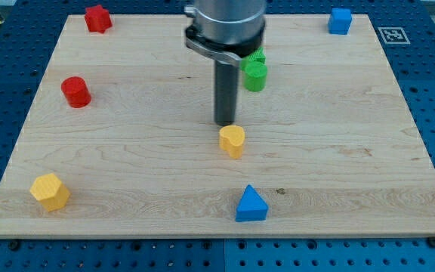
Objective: Move your arm to the left of the yellow hexagon
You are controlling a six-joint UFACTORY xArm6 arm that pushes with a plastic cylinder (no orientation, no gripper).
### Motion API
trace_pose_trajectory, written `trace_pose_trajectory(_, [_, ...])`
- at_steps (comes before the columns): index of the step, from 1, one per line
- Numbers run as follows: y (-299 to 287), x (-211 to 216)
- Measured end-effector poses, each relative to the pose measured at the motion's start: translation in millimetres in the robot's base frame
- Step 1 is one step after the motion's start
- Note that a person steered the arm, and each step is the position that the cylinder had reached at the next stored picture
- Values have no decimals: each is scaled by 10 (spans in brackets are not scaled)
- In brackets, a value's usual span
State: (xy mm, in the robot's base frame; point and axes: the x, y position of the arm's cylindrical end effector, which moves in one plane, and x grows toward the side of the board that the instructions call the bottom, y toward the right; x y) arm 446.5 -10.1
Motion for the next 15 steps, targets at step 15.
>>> trace_pose_trajectory(15, [-2941,758])
